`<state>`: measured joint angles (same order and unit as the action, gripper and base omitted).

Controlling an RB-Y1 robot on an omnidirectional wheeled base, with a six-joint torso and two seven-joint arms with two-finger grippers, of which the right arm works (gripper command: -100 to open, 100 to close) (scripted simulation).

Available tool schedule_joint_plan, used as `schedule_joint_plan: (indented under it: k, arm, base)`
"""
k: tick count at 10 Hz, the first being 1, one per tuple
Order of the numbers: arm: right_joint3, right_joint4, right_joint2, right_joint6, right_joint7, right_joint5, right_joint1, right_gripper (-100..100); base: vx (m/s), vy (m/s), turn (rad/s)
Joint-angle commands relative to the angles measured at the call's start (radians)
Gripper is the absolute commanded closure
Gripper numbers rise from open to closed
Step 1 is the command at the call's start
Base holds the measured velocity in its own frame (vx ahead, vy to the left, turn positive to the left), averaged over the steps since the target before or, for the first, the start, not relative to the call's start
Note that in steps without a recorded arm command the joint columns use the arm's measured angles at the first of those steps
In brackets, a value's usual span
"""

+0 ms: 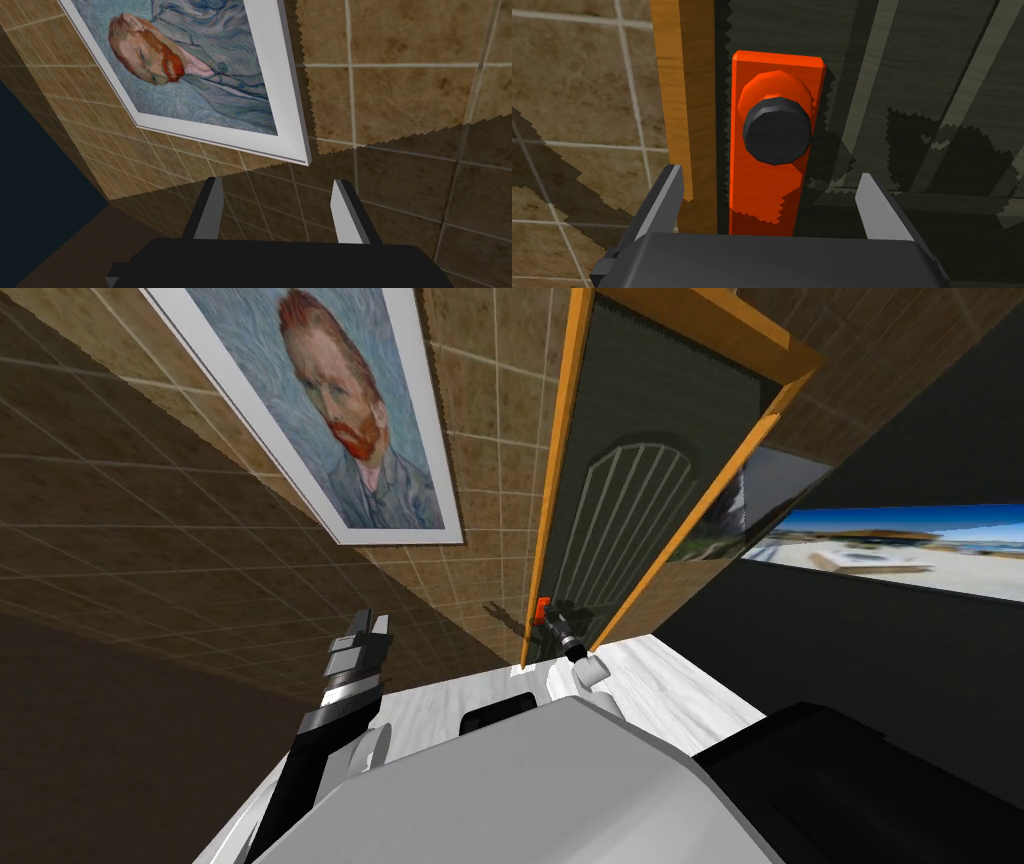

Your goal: Pull the door open

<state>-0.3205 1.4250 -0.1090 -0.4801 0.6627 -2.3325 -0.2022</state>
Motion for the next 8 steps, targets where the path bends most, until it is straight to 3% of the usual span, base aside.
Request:
schedule_joint_plan:
  k: [1, 2, 3, 4, 8]
  arm:
    - [-0.025, -0.010, 0.004, 0.017, 0.006, -0.001, 0.017, -100]
    - [-0.052, -0.026, 0.012, 0.030, 0.015, -0.003, 0.037, -100]
    - [-0.039, -0.023, 0.004, 0.018, 0.009, -0.004, 0.028, -100]
    - [-0.039, -0.023, 0.004, 0.018, 0.009, -0.004, 0.028, 100]
    - [-0.039, -0.023, 0.004, 0.018, 0.009, -0.004, 0.028, 100]
  base:
    - [0.169, -0.048, 0.256]
    - [0.207, -0.050, 0.271]
    - [0.097, -0.033, 0.062]
    - [-0.014, 0.004, -0.054]
    - [-0.022, 0.006, -0.003]
